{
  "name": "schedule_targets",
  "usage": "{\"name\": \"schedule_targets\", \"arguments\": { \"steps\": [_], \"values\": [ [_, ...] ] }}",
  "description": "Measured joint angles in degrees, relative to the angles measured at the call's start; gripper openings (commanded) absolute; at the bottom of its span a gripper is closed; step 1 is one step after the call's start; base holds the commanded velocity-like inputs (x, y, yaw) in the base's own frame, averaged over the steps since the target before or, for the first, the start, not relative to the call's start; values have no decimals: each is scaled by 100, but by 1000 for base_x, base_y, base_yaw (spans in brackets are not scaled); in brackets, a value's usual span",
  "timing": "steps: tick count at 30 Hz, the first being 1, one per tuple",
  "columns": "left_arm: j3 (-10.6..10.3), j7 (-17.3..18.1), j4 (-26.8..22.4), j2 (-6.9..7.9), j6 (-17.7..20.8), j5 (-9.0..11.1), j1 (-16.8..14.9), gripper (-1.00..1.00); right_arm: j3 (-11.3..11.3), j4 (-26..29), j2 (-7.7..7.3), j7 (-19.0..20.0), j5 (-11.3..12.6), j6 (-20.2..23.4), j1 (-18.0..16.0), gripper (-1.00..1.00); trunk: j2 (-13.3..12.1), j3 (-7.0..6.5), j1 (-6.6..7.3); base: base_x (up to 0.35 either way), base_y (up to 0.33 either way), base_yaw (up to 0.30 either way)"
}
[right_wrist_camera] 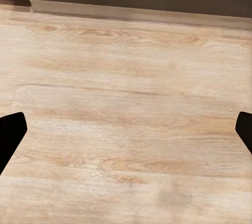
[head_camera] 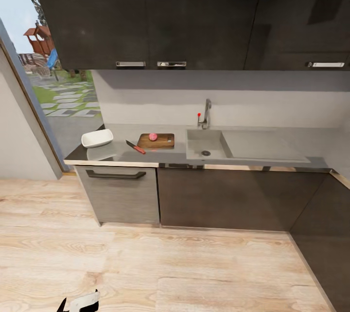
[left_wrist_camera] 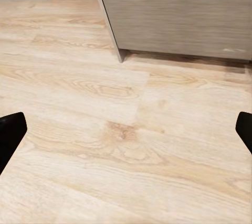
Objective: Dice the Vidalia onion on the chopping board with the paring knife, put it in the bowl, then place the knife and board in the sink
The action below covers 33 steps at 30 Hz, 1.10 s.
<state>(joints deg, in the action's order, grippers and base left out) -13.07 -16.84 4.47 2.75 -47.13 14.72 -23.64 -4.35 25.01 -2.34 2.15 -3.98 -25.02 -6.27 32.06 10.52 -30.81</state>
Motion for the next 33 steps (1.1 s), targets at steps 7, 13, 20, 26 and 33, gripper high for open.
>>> {"name": "schedule_targets", "arguments": {
  "steps": [7,13,20,26,33],
  "values": [
    [1,0,0,0,0,-2,0,100,-2,-1,0,0,0,-1,1,100,0,0,0,0,0,0],
    [3,-4,0,0,0,3,0,100,-1,-1,1,0,0,-1,2,100,0,0,0,0,0,0],
    [3,-8,0,0,1,3,0,100,-7,-1,-7,0,0,-7,1,100,0,0,0,0,0,0],
    [4,-8,0,2,0,5,0,100,-8,-1,-8,0,0,-10,2,100,0,0,0,0,0,0],
    [3,-8,0,0,0,5,0,100,-17,3,-8,0,0,-10,3,100,0,0,0,0,0,0]
  ]
}}
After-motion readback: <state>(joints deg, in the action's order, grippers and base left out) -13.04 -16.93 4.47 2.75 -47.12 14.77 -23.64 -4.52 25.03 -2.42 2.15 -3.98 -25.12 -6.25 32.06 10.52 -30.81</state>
